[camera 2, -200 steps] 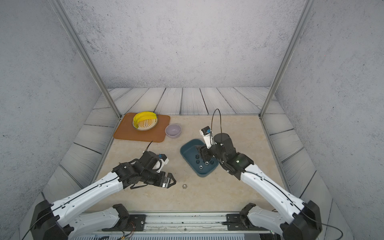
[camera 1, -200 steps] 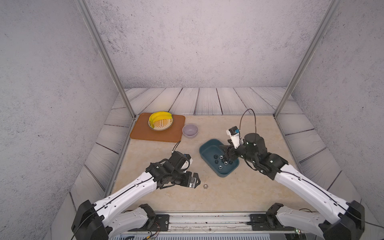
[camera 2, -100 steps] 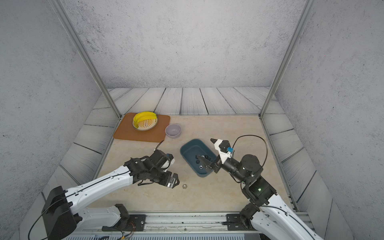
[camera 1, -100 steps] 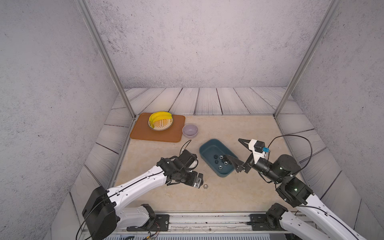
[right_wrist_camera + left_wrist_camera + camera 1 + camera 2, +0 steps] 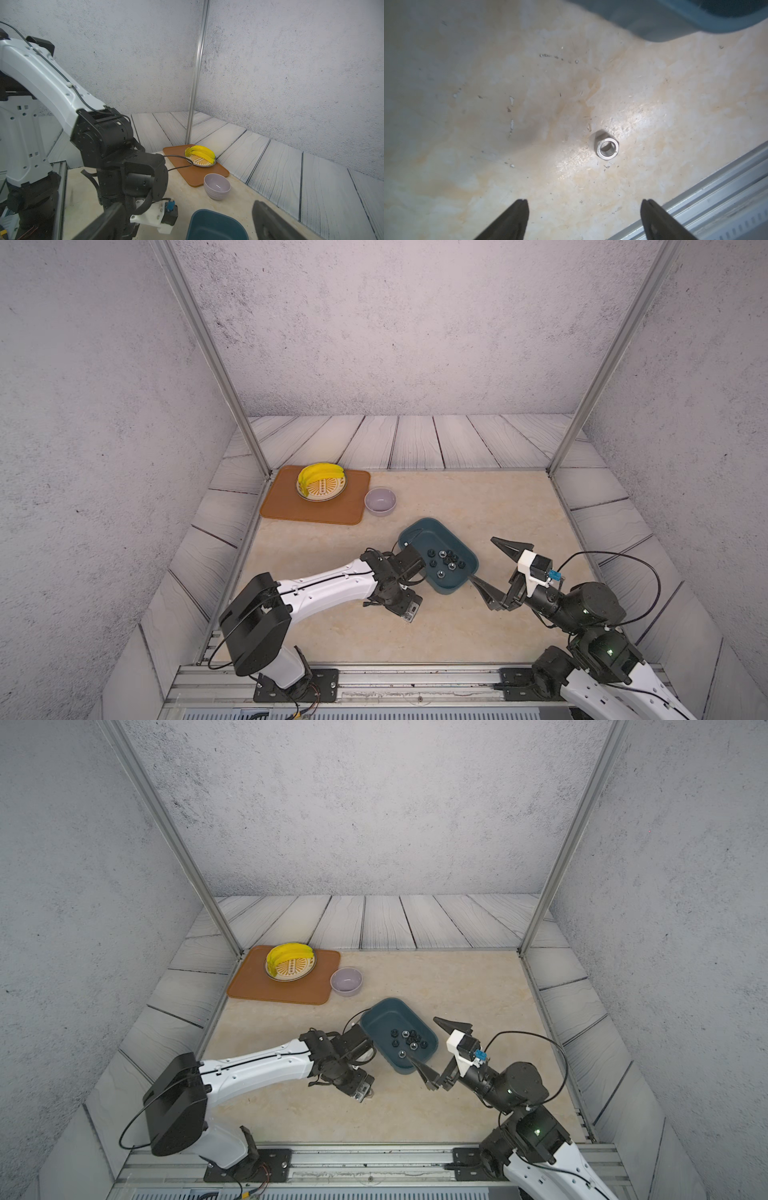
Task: Put the nuts on the desktop into the storage box
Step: Pick up the nut from the center of the board.
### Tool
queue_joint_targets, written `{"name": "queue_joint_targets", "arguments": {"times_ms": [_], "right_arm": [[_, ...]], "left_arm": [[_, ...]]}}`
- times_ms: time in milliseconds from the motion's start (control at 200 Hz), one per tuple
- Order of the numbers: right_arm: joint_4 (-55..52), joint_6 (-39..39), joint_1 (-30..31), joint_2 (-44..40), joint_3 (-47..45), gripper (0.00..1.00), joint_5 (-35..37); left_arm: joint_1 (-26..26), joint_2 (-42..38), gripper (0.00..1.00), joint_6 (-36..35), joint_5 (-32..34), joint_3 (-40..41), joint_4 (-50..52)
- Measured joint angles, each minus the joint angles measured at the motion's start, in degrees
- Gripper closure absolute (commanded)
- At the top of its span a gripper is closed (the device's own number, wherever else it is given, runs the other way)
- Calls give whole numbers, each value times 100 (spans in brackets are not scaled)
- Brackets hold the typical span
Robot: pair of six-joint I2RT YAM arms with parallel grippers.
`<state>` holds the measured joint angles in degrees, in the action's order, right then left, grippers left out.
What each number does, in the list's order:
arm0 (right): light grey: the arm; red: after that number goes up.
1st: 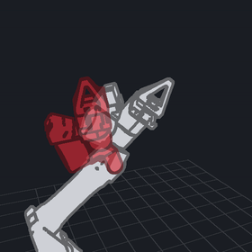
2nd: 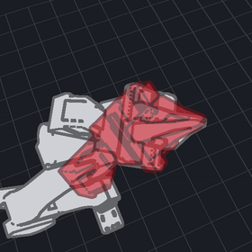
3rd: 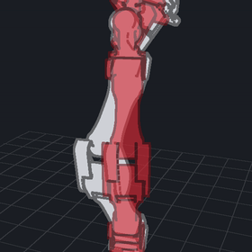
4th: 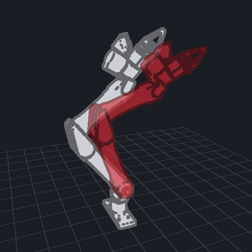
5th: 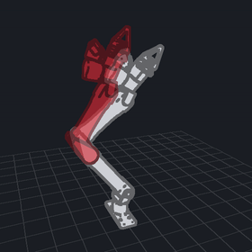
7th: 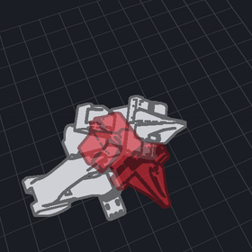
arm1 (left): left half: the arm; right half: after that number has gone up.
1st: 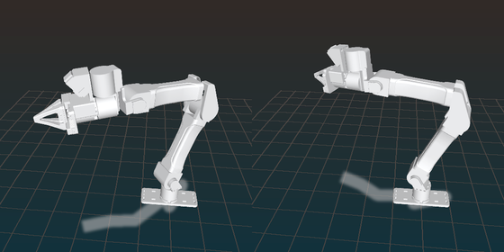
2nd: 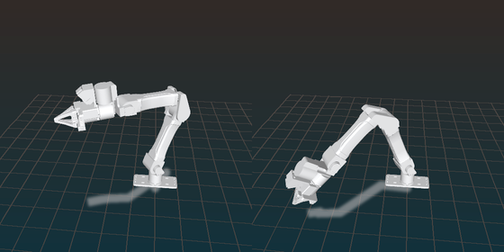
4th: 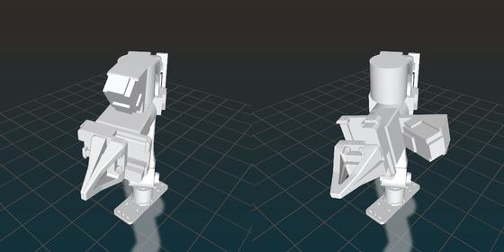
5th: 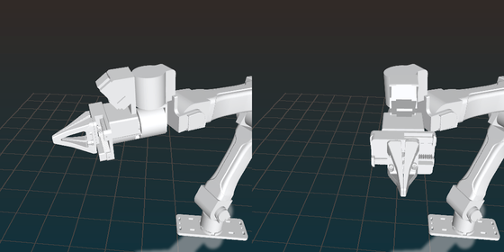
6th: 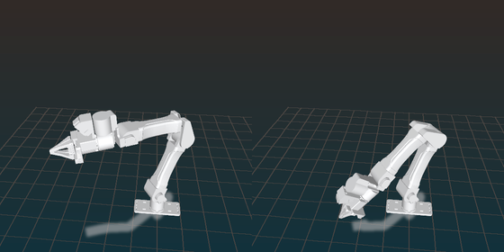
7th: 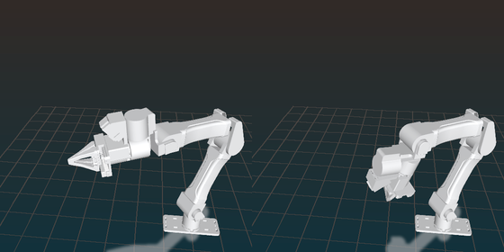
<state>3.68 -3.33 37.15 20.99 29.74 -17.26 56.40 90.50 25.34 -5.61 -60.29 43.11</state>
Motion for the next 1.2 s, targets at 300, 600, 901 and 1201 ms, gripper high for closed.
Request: {"name": "queue_joint_targets", "arguments": {"times_ms": [300,600,901,1201], "right_arm": [[-168,-39,0,0,-37,1,501],[-179,-39,0,-2,-57,1,669],[-190,-44,0,-22,-57,1,693],[-240,-111,0,-63,-59,1,697]], "left_arm": [[76,721,23,-267,-125,-225,-186],[162,1209,34,-380,-229,-415,-199],[192,1480,52,-481,-299,-643,-131],[201,1648,62,-498,-308,-793,-9]]}}
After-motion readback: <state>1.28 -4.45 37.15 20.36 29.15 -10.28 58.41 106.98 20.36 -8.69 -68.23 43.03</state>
